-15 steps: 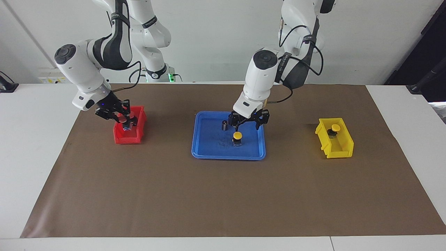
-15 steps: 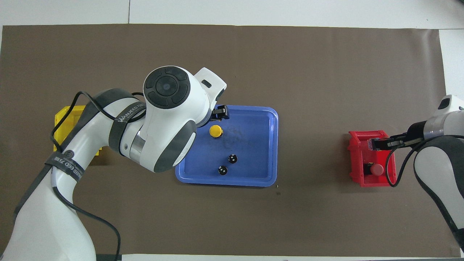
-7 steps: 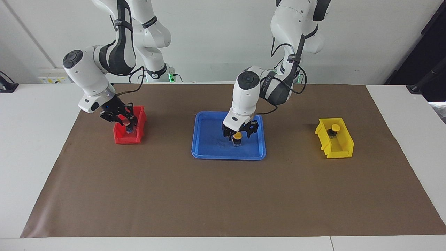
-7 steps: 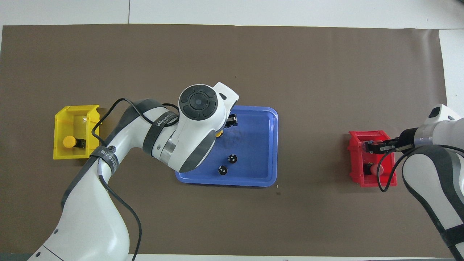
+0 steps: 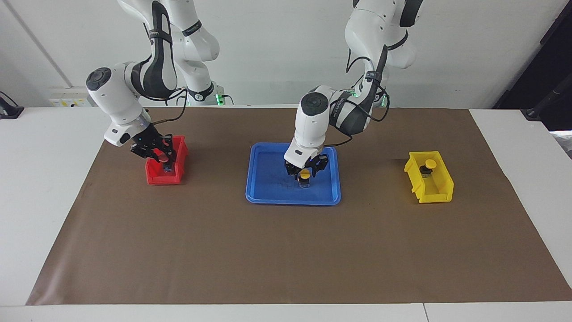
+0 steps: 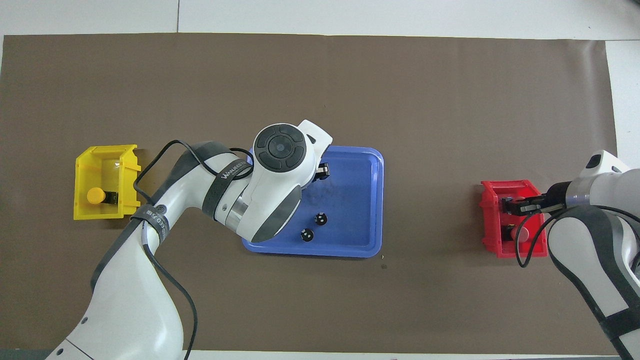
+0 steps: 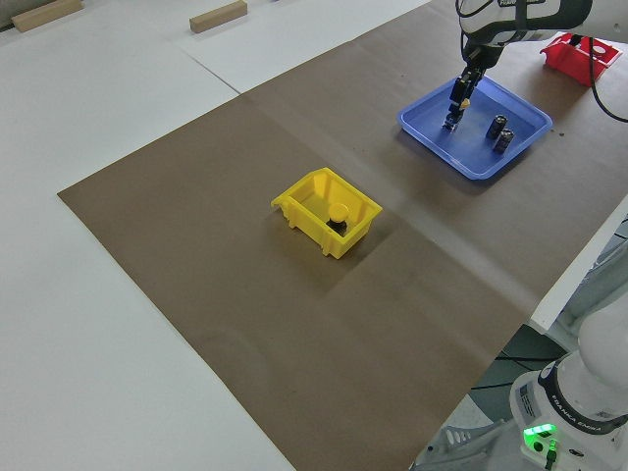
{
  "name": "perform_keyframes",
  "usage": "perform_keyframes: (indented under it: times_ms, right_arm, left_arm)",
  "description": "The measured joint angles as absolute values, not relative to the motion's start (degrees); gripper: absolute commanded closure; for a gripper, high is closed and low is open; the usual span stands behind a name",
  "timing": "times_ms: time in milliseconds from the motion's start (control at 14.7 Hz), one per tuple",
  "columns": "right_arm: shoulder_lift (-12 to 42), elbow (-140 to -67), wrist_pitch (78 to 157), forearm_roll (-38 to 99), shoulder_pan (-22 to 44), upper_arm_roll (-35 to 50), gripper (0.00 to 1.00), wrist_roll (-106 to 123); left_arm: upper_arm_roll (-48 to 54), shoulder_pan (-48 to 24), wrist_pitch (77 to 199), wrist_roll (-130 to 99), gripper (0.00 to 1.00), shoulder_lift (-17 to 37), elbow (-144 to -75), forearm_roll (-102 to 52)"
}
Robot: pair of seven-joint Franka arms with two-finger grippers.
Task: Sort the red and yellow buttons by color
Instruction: 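Grasp the last yellow button in the tray with the left gripper, then drop the yellow button into the yellow bin while the right gripper withdraws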
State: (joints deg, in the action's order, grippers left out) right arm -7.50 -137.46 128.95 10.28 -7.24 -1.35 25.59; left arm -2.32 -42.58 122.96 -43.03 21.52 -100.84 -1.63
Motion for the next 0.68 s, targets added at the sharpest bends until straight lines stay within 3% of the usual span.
perform_keyframes:
  times_ms: [341,546,683]
  right_arm:
    - [-6.82,-139.09,131.11,10.28,-7.42,-1.44,0.77,25.60]
    - [-6.34,-139.60,131.78,10.28,-7.42,-1.43,0.76,25.60]
    - [-6.35,-139.59,131.79,10.29,-7.42,-1.42,0.68,25.60]
  left_arm:
    - [-3.40,-42.26,122.31,-43.24,0.98,21.06,-100.44,-1.61]
    - [-4.16,-39.31,114.29,-42.54,0.98,18.20,-95.77,-1.53]
    - [-4.49,-34.30,108.05,-36.34,0.99,15.19,-93.25,-1.34]
